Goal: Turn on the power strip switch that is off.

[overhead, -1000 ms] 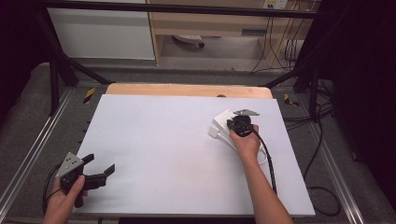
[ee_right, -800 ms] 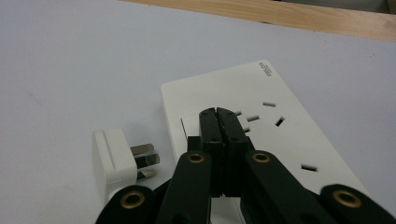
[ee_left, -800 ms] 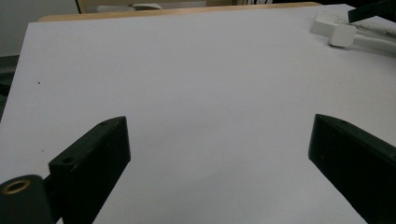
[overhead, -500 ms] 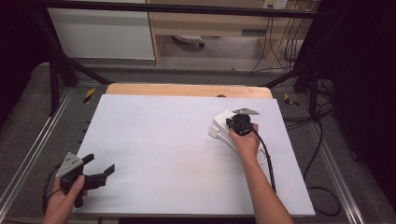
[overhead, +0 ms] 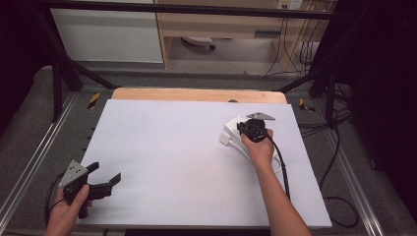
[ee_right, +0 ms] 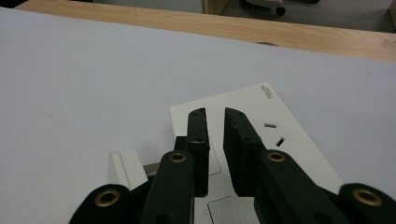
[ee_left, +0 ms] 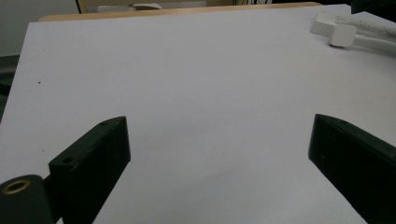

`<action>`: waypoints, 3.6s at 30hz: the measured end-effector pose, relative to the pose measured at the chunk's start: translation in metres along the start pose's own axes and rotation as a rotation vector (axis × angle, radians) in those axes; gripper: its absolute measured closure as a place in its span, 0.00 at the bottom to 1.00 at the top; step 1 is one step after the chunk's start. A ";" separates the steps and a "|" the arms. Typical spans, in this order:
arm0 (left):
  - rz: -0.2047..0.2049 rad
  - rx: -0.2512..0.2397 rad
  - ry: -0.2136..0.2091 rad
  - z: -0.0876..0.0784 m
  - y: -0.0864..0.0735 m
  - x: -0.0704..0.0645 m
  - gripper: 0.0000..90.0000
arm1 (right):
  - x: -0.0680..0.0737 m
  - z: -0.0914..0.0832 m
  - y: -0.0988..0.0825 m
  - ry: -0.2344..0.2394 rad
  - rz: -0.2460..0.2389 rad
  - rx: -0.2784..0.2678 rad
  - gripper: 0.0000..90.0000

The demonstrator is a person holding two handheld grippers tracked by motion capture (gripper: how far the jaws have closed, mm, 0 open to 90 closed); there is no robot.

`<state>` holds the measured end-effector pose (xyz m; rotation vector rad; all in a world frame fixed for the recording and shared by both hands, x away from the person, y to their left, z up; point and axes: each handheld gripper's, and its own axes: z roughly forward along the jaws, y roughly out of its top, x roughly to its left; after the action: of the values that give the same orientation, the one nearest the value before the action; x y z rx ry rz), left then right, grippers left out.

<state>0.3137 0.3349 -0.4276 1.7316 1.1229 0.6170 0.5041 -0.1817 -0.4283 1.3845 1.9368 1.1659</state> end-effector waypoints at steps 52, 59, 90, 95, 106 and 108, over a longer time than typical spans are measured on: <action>0.006 0.002 0.002 0.000 0.000 0.000 0.06 | 0.005 -0.035 0.025 0.077 0.010 -0.066 0.04; 0.008 0.003 0.002 0.000 0.000 0.000 0.06 | 0.004 -0.047 0.028 0.092 -0.002 -0.085 0.05; 0.005 0.008 0.003 0.001 -0.001 -0.001 0.06 | -0.017 -0.124 0.001 0.116 -0.016 -0.192 0.07; 0.006 0.008 0.002 0.001 -0.001 -0.002 0.06 | -0.023 -0.132 -0.014 0.106 -0.021 -0.197 0.07; 0.011 0.010 0.004 0.001 -0.001 -0.002 0.06 | -0.029 -0.145 -0.042 0.088 -0.019 -0.196 0.07; 0.011 0.010 0.004 0.001 -0.001 -0.002 0.06 | -0.030 -0.148 -0.046 0.087 -0.020 -0.195 0.07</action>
<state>0.3132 0.3325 -0.4285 1.7470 1.1217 0.6226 0.3763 -0.2680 -0.3932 1.2289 1.8344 1.3857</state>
